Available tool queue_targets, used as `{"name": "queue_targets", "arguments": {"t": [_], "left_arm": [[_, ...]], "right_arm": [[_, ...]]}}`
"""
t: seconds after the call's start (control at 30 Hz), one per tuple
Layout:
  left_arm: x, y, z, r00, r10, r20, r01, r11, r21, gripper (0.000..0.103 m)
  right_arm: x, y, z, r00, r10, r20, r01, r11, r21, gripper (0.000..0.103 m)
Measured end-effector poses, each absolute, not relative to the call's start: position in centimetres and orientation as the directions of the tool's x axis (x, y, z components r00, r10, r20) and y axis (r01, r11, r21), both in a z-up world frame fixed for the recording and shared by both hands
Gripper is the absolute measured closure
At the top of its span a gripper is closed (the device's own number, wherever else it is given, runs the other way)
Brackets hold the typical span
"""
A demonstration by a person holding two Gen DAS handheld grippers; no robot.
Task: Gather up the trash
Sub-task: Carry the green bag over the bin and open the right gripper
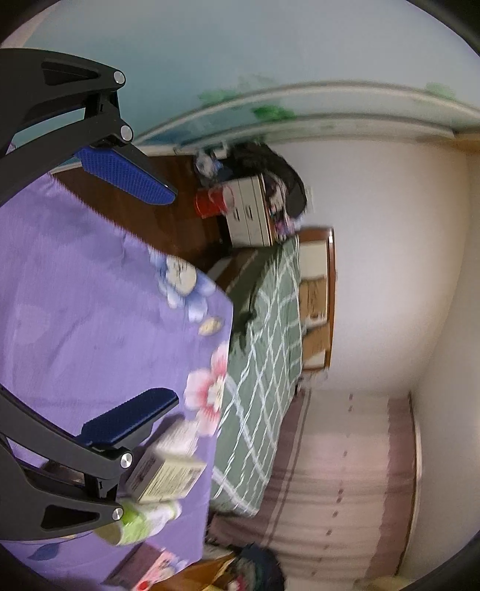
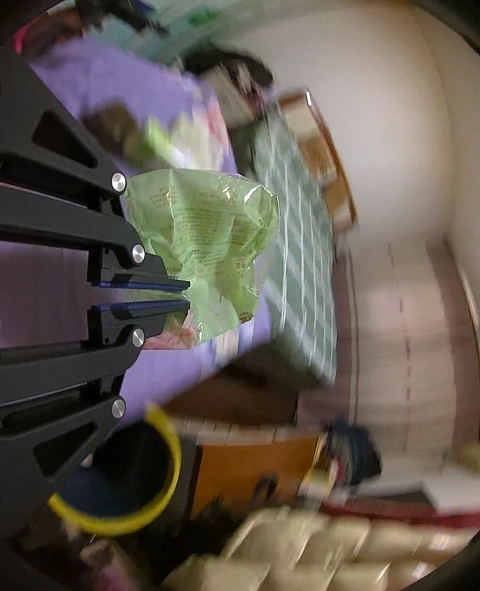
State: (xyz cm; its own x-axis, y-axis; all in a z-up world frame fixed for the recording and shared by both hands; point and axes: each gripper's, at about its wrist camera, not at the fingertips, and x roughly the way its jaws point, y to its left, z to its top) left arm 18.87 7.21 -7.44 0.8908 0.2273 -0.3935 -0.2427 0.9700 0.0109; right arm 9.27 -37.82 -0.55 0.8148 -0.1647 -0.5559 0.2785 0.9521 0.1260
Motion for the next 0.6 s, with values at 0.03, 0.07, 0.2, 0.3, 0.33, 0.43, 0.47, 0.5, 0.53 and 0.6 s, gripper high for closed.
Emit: {"name": "queue_targets", "arguments": {"t": [0.03,0.07,0.2,0.3,0.33,0.43,0.47,0.5,0.53,0.6], "left_arm": [[18.9,6.3,-7.5,0.899,0.194,-0.394,-0.201,0.979,0.023,0.005],[18.9,5.6,-7.5,0.904,0.167,-0.395,-0.167,0.985,0.034,0.005],[18.6,2.2,-7.5,0.914,0.051,-0.402,-0.021,0.997,0.078,0.005],[18.3,-0.8,-7.7,0.900,-0.067,-0.432,0.121,0.988,0.099,0.005],[18.3,-2.1,-8.0,0.882,-0.121,-0.455,0.184,0.978,0.096,0.005],[18.7,-4.8,-8.6,0.831,-0.218,-0.511,0.303,0.949,0.089,0.005],[18.9,-5.6,-8.8,0.814,-0.240,-0.528,0.333,0.939,0.086,0.005],[18.8,-6.2,-9.0,0.804,-0.252,-0.539,0.350,0.933,0.086,0.005],[18.9,-6.9,-9.2,0.789,-0.265,-0.554,0.371,0.925,0.086,0.005],[19.2,-8.0,-9.8,0.763,-0.281,-0.583,0.403,0.911,0.088,0.005]], "right_arm": [[9.0,-39.9,-1.1,0.794,-0.215,-0.568,0.340,0.933,0.121,0.098],[8.7,-41.5,-1.7,0.777,-0.249,-0.578,0.383,0.916,0.120,0.098],[8.1,-47.8,-4.0,0.684,-0.378,-0.624,0.540,0.838,0.085,0.097],[8.2,-51.2,-5.7,0.630,-0.422,-0.652,0.609,0.790,0.077,0.097],[8.6,-51.8,-6.2,0.615,-0.432,-0.660,0.624,0.778,0.072,0.095],[9.0,-53.8,-7.7,0.573,-0.442,-0.690,0.660,0.748,0.069,0.093],[9.1,-54.1,-8.1,0.564,-0.444,-0.696,0.668,0.741,0.069,0.091],[9.3,-54.4,-8.4,0.559,-0.443,-0.700,0.675,0.734,0.074,0.088],[9.3,-54.6,-8.6,0.564,-0.436,-0.701,0.678,0.730,0.091,0.087],[8.8,-54.4,-8.8,0.585,-0.423,-0.692,0.674,0.728,0.124,0.086]]}}
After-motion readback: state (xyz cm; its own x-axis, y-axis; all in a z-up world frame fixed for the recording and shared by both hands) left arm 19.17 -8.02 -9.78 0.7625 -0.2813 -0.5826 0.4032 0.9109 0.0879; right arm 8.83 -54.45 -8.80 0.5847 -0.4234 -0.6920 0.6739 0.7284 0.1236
